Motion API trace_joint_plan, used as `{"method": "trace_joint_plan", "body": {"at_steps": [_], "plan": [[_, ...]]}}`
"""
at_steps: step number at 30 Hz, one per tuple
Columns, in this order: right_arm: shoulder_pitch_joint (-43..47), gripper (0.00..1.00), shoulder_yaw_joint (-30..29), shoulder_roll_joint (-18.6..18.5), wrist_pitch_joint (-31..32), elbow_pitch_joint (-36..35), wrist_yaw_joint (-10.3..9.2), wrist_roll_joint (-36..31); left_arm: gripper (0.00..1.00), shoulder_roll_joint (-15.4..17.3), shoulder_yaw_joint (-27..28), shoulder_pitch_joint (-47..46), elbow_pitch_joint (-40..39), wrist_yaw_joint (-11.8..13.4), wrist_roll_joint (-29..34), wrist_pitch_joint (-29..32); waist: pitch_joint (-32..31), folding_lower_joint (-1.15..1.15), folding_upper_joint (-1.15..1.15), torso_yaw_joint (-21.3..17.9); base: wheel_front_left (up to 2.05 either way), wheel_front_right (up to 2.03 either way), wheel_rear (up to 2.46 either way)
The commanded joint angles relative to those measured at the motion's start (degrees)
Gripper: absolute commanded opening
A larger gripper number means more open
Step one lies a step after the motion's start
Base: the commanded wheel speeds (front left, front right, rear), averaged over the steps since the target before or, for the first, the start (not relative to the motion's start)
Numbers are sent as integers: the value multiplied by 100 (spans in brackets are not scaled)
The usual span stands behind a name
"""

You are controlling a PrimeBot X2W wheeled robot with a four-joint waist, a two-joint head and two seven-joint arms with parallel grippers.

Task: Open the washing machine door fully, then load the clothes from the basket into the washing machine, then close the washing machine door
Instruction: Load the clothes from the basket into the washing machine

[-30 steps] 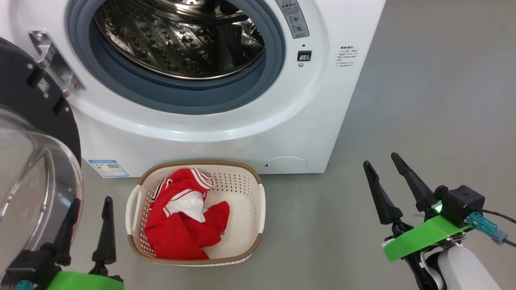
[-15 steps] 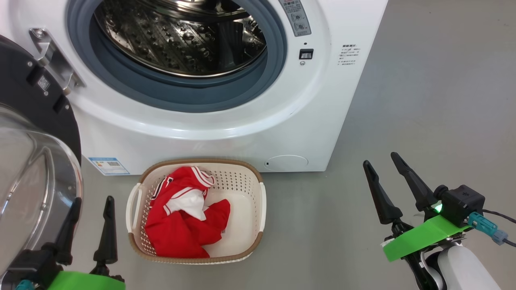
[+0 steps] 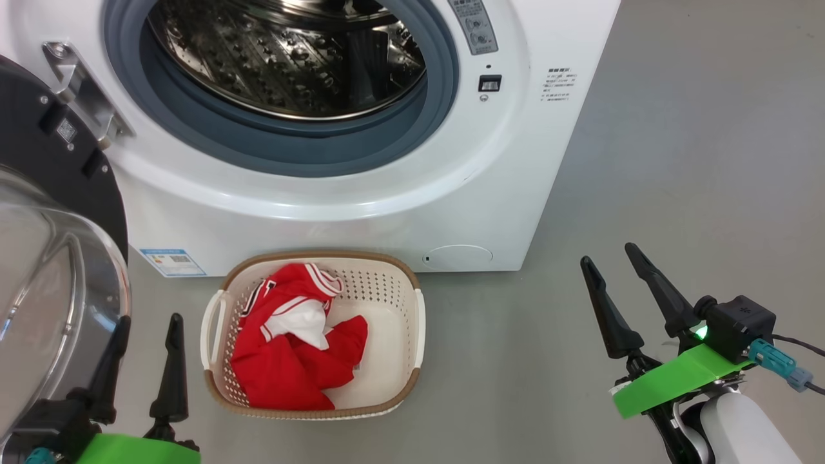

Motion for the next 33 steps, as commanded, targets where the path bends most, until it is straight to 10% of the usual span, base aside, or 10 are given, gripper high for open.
{"method": "trace_joint_plan", "body": {"at_steps": [1, 33], "plan": [[15, 100, 120, -49, -26, -159, 9, 10, 100, 150, 201, -85, -159, -17, 17, -70, 25, 0, 0, -3, 0, 0, 0], [-758, 100, 7, 299, -26, -428, 9, -300, 100, 645, -463, -2083, 1741, -17, -363, -70, 1989, 0, 0, -483, 0, 0, 0]]}}
